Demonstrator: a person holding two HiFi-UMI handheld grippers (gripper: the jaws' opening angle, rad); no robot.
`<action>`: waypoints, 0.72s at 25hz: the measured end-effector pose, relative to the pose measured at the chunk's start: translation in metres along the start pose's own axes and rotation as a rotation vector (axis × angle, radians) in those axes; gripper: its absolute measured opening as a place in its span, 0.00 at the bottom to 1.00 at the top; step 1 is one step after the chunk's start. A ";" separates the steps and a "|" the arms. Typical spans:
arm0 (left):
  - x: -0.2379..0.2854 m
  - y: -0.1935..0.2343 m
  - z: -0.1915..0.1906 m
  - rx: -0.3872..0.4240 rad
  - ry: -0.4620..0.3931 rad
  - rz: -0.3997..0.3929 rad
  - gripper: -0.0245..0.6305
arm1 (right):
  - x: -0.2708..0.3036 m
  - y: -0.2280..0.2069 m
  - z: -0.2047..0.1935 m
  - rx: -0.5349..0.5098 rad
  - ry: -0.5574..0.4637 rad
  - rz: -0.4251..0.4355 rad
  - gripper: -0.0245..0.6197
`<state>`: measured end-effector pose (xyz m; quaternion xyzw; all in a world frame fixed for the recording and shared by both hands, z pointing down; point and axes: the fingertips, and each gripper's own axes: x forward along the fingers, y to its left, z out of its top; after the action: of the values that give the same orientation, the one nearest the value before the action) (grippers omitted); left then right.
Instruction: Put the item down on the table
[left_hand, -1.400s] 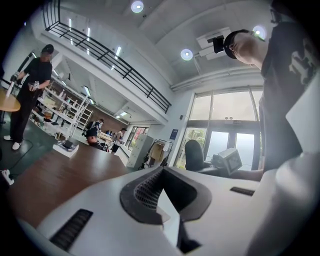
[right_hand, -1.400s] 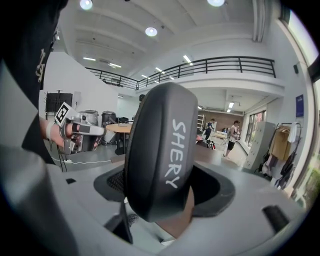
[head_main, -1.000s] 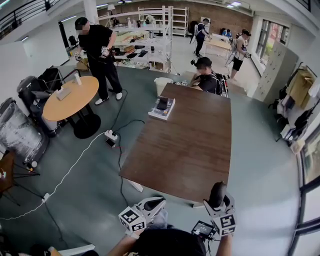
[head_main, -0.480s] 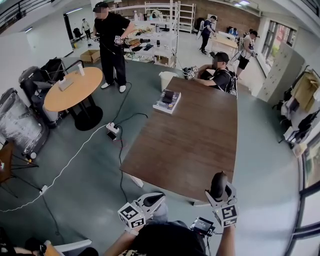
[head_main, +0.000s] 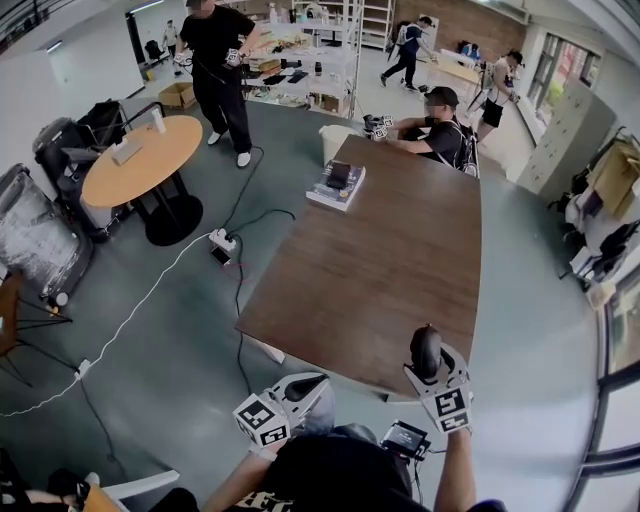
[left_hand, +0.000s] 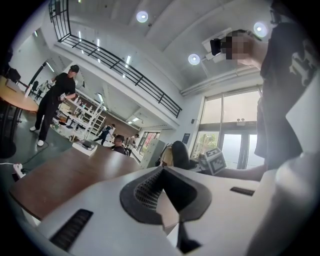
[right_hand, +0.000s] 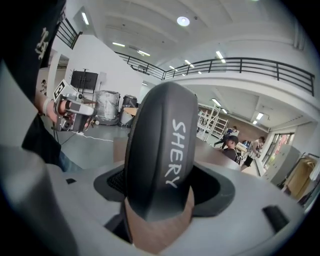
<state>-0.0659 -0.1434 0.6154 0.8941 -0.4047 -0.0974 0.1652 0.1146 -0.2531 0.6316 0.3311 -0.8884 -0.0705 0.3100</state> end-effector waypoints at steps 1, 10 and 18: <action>0.001 0.003 -0.002 -0.002 0.001 0.002 0.05 | 0.005 -0.001 -0.002 -0.014 0.010 0.004 0.55; 0.013 0.034 -0.019 -0.024 0.006 0.021 0.05 | 0.053 -0.002 -0.032 -0.120 0.092 0.051 0.55; 0.024 0.064 -0.028 -0.026 0.017 0.028 0.05 | 0.091 0.002 -0.058 -0.150 0.168 0.104 0.55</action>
<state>-0.0861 -0.1950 0.6648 0.8870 -0.4143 -0.0929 0.1816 0.0946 -0.3041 0.7245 0.2650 -0.8677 -0.0926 0.4103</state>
